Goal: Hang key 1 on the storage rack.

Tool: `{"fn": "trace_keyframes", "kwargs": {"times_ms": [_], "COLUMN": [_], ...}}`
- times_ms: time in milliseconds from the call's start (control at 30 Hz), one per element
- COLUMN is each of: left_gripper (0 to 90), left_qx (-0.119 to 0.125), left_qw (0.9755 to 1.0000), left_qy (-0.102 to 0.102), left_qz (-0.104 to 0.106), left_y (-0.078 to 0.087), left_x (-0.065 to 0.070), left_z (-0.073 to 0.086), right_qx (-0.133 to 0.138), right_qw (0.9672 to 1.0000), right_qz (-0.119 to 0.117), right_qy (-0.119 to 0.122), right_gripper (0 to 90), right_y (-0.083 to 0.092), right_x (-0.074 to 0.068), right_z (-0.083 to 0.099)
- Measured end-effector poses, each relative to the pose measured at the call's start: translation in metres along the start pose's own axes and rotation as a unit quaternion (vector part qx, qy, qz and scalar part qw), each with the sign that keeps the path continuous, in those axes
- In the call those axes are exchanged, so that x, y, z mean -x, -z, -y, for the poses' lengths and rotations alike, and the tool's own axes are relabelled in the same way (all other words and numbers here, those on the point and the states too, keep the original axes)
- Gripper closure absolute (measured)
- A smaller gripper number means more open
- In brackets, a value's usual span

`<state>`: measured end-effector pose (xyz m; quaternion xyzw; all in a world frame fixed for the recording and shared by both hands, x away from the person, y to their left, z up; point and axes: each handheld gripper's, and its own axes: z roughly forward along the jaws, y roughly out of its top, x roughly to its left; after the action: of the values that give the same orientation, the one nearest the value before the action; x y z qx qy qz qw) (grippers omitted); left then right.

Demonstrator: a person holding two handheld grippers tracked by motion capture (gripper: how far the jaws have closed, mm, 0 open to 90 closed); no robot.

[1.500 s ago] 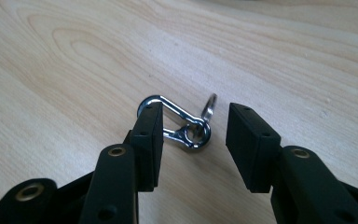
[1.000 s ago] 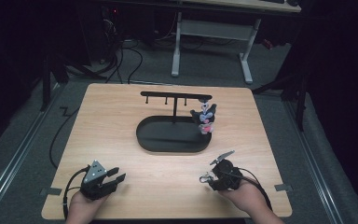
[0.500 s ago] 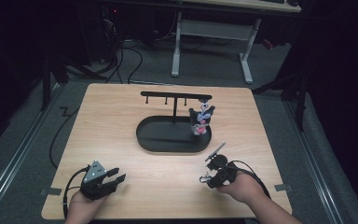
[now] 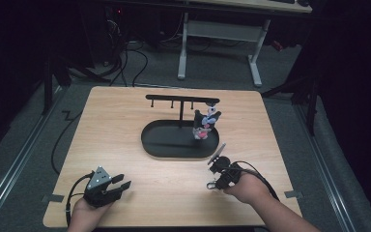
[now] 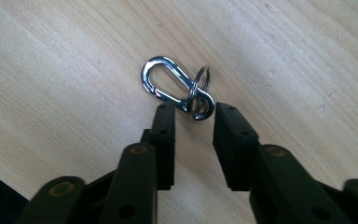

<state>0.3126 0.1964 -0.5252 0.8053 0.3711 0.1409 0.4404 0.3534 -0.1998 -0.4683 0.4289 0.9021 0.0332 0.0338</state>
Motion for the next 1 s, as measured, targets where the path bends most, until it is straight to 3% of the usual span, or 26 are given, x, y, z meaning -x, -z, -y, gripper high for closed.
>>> {"fn": "trace_keyframes", "kwargs": {"times_ms": [133,233,300,400,1000], "left_gripper": [58.6,58.6,58.6,58.6,58.4], "left_qx": [-0.001,-0.001,0.000,-0.002,-0.005], "left_qw": [1.0000,1.0000,1.0000,1.0000,1.0000], "left_qy": [-0.002,-0.001,0.000,0.000,-0.003], "left_qz": [0.000,0.000,0.000,0.001,0.000], "left_y": [0.000,0.000,0.000,-0.001,-0.002], "left_x": [0.000,0.000,0.000,-0.001,0.000], "left_z": [0.000,0.000,0.000,0.001,0.001], "right_qx": [-0.004,-0.002,-0.009,-0.001,0.003], "right_qw": [1.0000,1.0000,0.9998,0.9999,0.9998], "right_qz": [-0.004,0.004,-0.004,-0.010,-0.019], "right_qy": [0.003,0.005,-0.017,-0.002,-0.011], "right_gripper": [71.8,77.6,83.9,88.4,88.8], "right_y": [-0.004,-0.005,-0.005,-0.006,-0.011], "right_x": [0.000,0.001,0.003,0.007,0.012], "right_z": [-0.004,-0.004,-0.005,-0.004,-0.005]}}
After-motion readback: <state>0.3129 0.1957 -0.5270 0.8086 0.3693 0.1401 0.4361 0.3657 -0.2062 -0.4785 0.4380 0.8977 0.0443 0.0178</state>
